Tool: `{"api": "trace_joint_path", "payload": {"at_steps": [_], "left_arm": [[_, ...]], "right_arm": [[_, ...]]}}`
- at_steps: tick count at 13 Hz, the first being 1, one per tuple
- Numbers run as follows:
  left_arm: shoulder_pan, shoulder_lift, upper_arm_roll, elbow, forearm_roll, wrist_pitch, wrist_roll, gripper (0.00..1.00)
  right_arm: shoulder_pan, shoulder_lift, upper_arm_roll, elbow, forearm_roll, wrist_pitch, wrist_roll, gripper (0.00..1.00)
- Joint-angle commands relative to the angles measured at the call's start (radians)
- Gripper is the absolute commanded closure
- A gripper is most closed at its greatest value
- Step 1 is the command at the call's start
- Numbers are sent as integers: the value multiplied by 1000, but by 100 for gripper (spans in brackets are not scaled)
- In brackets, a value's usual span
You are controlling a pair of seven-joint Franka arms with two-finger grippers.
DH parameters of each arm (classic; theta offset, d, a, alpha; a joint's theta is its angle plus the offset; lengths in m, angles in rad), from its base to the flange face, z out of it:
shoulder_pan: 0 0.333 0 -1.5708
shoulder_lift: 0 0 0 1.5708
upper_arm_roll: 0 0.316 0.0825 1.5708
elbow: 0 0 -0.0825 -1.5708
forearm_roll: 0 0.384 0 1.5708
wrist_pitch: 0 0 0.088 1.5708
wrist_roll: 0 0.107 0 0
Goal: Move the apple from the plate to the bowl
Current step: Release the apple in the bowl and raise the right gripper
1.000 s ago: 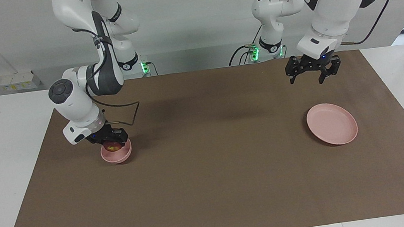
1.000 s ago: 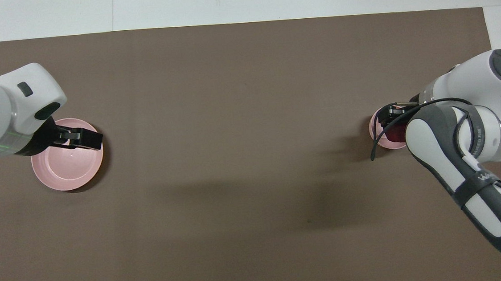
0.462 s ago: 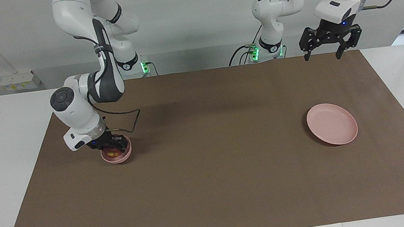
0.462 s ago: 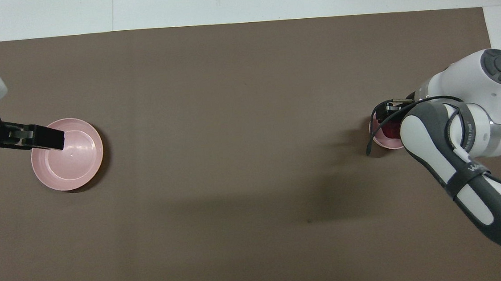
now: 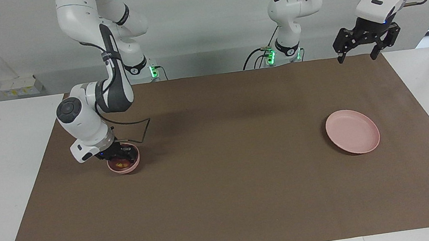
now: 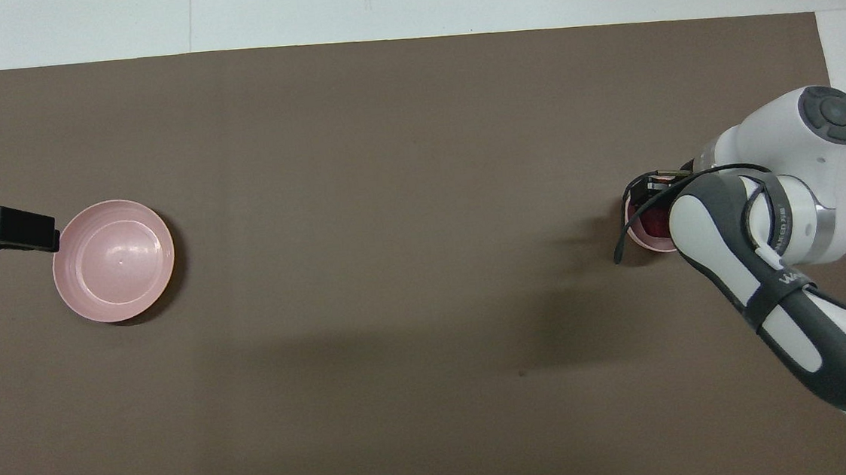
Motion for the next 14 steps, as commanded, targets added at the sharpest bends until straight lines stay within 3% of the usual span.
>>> {"api": "trace_joint_path", "payload": {"at_steps": [1, 6, 11, 14], "left_arm": [[40, -7, -8, 2, 1, -19, 1, 0], [50, -7, -8, 2, 1, -19, 1, 0], [50, -7, -8, 2, 1, -19, 1, 0], [50, -7, -8, 2, 1, -19, 1, 0]], "right_arm": [[-11, 4, 12, 5, -15, 17, 28, 46], [-11, 4, 12, 10, -15, 7, 35, 2], [-8, -31, 12, 22, -15, -28, 31, 0], [-2, -118, 10, 23, -22, -75, 23, 0]]}}
